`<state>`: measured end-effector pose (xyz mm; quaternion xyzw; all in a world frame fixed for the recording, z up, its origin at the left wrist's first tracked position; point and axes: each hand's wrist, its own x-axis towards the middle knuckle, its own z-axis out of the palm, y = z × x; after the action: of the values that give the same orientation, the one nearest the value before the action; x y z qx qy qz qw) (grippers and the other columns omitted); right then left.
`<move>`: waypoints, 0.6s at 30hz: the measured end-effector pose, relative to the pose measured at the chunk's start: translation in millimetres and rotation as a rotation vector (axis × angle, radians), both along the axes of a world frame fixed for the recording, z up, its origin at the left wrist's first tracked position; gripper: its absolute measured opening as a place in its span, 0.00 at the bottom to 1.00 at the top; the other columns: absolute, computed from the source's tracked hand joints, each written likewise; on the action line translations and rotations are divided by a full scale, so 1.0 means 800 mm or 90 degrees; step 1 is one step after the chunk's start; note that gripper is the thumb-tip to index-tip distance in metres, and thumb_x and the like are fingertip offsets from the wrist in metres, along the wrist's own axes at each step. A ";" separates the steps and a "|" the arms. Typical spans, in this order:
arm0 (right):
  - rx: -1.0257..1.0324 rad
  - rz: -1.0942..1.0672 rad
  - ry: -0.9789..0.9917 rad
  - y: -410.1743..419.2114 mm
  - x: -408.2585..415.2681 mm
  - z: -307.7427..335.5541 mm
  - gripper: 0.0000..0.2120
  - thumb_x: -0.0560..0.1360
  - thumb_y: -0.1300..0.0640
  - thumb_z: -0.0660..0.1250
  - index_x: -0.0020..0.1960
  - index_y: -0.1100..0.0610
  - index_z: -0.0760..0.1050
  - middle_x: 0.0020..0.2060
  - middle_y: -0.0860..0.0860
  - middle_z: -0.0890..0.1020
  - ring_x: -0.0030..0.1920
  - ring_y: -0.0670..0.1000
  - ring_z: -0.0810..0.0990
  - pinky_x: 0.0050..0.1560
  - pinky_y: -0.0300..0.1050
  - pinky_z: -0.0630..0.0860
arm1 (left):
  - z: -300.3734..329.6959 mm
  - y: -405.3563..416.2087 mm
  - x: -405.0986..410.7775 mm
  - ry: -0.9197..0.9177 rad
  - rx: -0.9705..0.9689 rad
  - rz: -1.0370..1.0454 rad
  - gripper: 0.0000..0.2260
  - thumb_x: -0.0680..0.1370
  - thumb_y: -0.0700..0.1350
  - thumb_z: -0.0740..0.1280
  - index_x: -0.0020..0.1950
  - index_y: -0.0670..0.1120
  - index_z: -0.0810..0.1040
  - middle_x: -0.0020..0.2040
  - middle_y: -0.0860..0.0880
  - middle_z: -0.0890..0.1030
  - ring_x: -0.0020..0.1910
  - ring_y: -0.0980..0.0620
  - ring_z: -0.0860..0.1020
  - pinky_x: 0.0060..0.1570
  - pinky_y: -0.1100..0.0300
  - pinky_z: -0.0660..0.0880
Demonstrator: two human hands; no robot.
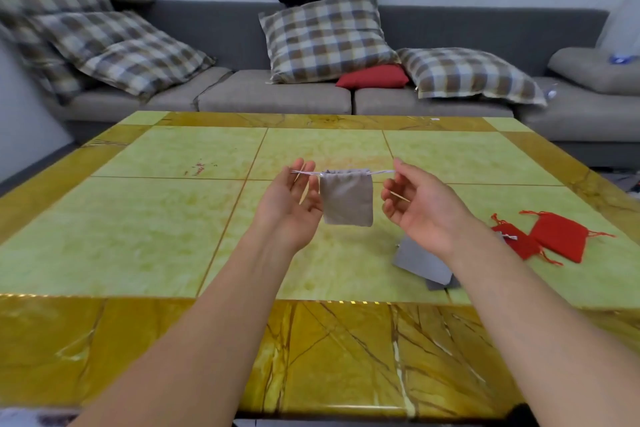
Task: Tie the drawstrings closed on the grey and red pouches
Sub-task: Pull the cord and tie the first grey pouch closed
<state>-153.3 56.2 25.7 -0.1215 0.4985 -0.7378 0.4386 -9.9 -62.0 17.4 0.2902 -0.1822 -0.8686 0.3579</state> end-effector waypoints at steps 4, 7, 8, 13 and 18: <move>-0.113 -0.044 -0.159 -0.006 0.004 -0.002 0.15 0.78 0.57 0.67 0.34 0.56 0.68 0.43 0.54 0.83 0.35 0.48 0.75 0.34 0.38 0.67 | 0.004 -0.003 0.006 0.022 0.018 0.025 0.11 0.85 0.48 0.58 0.56 0.47 0.79 0.48 0.53 0.84 0.30 0.57 0.74 0.27 0.66 0.64; -0.199 -0.009 -0.226 -0.014 0.013 -0.007 0.16 0.79 0.55 0.65 0.34 0.55 0.67 0.40 0.52 0.84 0.29 0.45 0.72 0.29 0.36 0.62 | 0.005 -0.001 0.005 0.043 0.019 0.013 0.11 0.85 0.48 0.58 0.48 0.48 0.77 0.34 0.54 0.81 0.27 0.57 0.71 0.25 0.66 0.61; -0.204 -0.003 -0.228 -0.014 0.014 -0.005 0.16 0.80 0.55 0.64 0.34 0.54 0.67 0.35 0.51 0.81 0.27 0.45 0.70 0.27 0.35 0.61 | 0.007 -0.003 0.007 0.047 0.012 0.010 0.12 0.85 0.48 0.58 0.45 0.48 0.75 0.30 0.54 0.78 0.26 0.57 0.69 0.26 0.66 0.61; -0.127 -0.091 -0.151 -0.001 -0.016 0.008 0.15 0.82 0.56 0.61 0.37 0.55 0.63 0.25 0.49 0.66 0.24 0.46 0.59 0.24 0.37 0.59 | 0.014 -0.023 0.019 -0.024 -0.073 0.078 0.16 0.85 0.44 0.54 0.38 0.48 0.67 0.22 0.54 0.64 0.21 0.56 0.61 0.24 0.65 0.59; -0.116 -0.090 -0.047 -0.005 -0.014 -0.003 0.16 0.81 0.57 0.64 0.36 0.54 0.64 0.25 0.48 0.66 0.24 0.46 0.60 0.25 0.38 0.59 | 0.014 -0.020 0.011 0.016 -0.120 0.094 0.15 0.85 0.48 0.57 0.40 0.47 0.70 0.24 0.54 0.65 0.23 0.57 0.62 0.24 0.66 0.62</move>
<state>-164.9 52.3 23.3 -0.0979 0.4202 -0.8130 0.3910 -1.0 -78.2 28.3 0.2575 -0.2364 -0.8224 0.4489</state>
